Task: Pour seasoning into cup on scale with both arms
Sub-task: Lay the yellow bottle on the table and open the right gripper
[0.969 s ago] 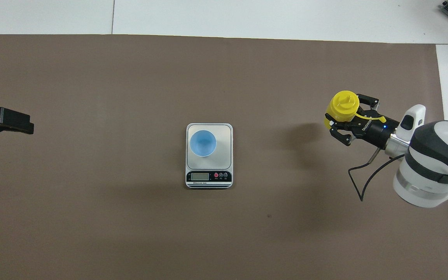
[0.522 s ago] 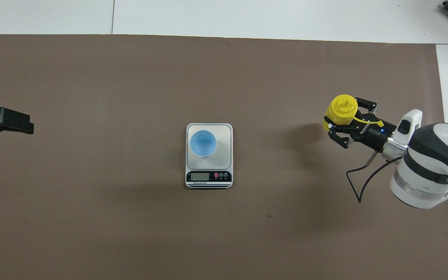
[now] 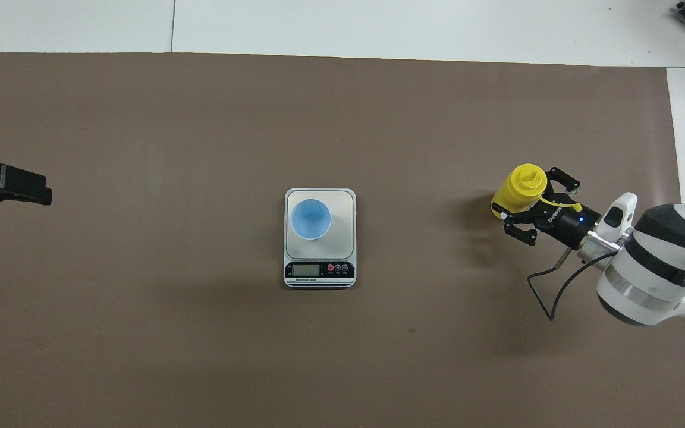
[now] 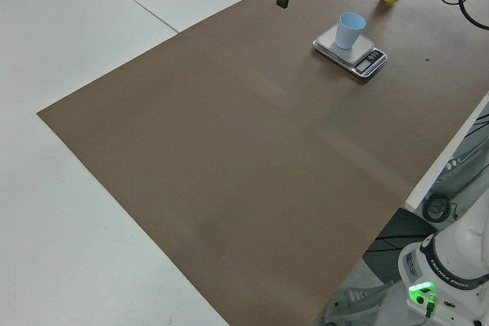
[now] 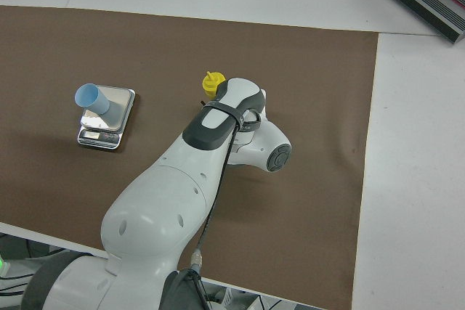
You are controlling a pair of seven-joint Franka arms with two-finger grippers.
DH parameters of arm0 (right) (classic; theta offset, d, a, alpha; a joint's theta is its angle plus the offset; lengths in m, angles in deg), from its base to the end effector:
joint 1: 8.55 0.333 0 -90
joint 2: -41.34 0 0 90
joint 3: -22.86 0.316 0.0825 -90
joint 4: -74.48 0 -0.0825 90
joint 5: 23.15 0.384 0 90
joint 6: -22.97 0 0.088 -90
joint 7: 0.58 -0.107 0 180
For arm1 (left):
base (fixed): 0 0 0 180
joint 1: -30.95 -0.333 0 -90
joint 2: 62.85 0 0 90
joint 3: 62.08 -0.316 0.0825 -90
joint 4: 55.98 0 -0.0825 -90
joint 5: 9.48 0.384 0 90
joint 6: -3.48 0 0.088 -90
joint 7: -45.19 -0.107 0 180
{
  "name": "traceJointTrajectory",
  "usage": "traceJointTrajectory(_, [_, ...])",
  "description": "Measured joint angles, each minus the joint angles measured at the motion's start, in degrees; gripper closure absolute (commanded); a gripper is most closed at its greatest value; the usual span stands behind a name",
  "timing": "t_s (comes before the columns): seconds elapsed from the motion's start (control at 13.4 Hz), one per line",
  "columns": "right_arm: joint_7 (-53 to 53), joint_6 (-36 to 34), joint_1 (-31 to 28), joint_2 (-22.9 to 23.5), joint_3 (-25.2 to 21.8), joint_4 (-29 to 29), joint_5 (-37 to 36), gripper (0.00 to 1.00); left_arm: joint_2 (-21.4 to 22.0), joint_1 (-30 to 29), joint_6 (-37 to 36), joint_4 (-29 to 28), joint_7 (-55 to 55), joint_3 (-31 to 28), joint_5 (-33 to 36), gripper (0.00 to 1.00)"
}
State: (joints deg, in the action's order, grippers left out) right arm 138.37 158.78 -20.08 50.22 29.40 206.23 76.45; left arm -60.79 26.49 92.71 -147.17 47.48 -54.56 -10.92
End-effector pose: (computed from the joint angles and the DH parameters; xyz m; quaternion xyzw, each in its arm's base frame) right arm 0.5258 -0.0344 0.2832 -0.7744 -0.3663 -0.4798 0.1893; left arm 0.5411 -0.0330 0.6331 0.9999 -0.0069 0.0002 0.0102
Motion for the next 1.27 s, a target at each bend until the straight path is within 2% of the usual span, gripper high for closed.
traceJointTrajectory(0.3, [0.0,1.67,0.0,-0.03,-0.03,0.49,0.04,0.0,0.0,0.0,0.0,0.0,0.0,0.0,0.0,0.0])
traceJointTrajectory(0.89, [0.04,26.02,4.59,-1.56,0.29,1.29,0.04,0.0,0.0,0.0,0.0,0.0,0.0,-0.01,0.0,0.0])
traceJointTrajectory(1.27, [0.04,28.69,5.87,-1.74,0.31,1.96,0.04,0.0,0.0,0.0,0.0,0.0,0.0,-0.01,0.0,0.0])
